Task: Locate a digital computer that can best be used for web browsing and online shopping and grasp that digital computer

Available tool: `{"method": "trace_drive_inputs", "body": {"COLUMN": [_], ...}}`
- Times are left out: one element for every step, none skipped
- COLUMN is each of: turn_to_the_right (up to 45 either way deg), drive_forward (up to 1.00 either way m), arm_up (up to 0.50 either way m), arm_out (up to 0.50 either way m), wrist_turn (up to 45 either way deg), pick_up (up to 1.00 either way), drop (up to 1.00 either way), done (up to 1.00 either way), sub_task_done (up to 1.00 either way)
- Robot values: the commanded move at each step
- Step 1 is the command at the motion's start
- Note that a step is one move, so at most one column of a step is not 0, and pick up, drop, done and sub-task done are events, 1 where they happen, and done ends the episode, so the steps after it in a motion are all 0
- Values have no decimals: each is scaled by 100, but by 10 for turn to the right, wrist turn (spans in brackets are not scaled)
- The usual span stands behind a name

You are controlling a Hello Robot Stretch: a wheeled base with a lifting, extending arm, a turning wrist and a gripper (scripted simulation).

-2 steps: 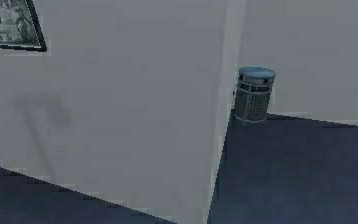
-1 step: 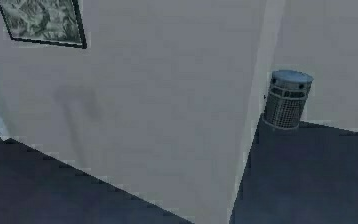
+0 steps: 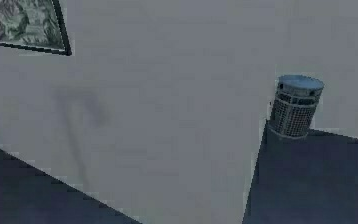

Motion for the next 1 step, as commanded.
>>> {"method": "trace_drive_inputs", "body": {"turn_to_the_right": [-450], "drive_forward": [0], "arm_up": [0], "arm_out": [0], "wrist_turn": [0], "pick_up": [0], "drop": [0], "done": [0], "sub_task_done": [0]}}
